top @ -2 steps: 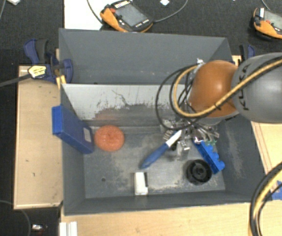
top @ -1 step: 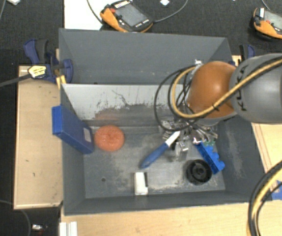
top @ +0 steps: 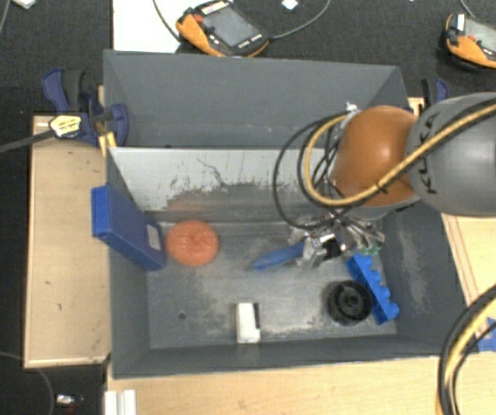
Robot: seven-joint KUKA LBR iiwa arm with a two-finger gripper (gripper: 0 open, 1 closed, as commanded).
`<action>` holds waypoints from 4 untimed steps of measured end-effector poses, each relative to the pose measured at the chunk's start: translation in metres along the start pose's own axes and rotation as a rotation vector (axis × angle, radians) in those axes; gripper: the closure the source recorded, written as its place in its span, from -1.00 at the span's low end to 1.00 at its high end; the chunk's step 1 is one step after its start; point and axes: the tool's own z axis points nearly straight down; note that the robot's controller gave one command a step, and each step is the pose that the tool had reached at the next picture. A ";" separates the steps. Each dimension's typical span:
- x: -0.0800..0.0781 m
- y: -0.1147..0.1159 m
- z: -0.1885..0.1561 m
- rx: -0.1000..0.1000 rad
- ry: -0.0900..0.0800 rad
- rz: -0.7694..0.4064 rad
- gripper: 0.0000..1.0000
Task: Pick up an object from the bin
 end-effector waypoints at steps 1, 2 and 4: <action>0.000 0.000 0.000 0.000 0.000 0.001 1.00; 0.001 0.000 -0.008 -0.001 0.003 0.002 1.00; 0.001 0.000 -0.037 -0.002 0.004 0.004 1.00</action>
Offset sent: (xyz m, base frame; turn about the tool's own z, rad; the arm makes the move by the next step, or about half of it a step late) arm 0.0000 0.0000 0.0284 0.0004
